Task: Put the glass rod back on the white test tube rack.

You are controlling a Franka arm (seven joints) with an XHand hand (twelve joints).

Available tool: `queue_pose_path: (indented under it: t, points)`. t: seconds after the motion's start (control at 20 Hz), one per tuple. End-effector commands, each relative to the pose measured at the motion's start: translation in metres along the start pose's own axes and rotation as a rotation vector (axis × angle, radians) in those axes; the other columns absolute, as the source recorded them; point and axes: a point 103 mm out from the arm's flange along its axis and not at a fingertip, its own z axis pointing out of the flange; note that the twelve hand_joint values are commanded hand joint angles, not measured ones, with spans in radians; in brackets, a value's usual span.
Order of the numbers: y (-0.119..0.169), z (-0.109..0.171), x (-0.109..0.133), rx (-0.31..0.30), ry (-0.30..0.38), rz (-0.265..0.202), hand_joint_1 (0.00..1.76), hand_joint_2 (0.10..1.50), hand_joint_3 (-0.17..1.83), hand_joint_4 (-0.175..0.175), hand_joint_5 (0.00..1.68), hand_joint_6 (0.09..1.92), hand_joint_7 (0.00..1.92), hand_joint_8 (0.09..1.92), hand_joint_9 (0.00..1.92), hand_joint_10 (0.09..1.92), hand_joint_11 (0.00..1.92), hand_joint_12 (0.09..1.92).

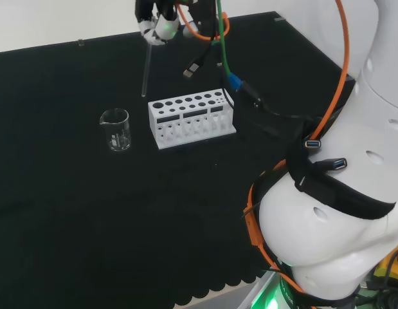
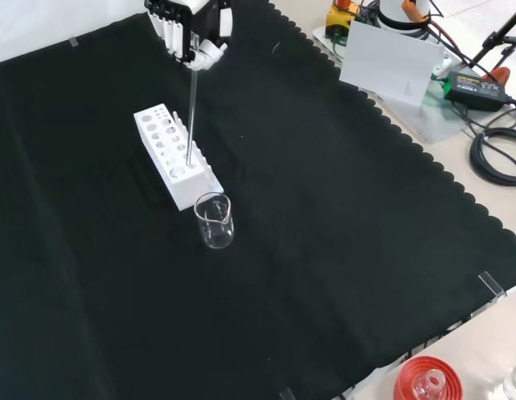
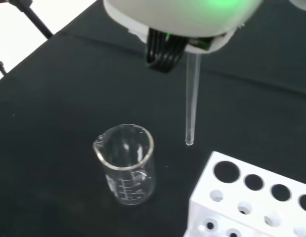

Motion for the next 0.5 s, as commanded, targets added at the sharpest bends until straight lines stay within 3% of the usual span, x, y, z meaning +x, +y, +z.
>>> queue_pose_path:
  t: [0.05,0.5]
  points:
    - [-0.019,-0.009,-0.025,-0.016,0.0,0.044,1.31,0.59,0.85,-0.175,1.17,0.91,1.23,0.9,1.73,0.55,1.61,0.72]
    - [-0.03,-0.018,-0.039,-0.033,-0.005,0.076,1.31,0.59,0.85,-0.175,1.17,0.9,1.23,0.9,1.73,0.55,1.61,0.72]
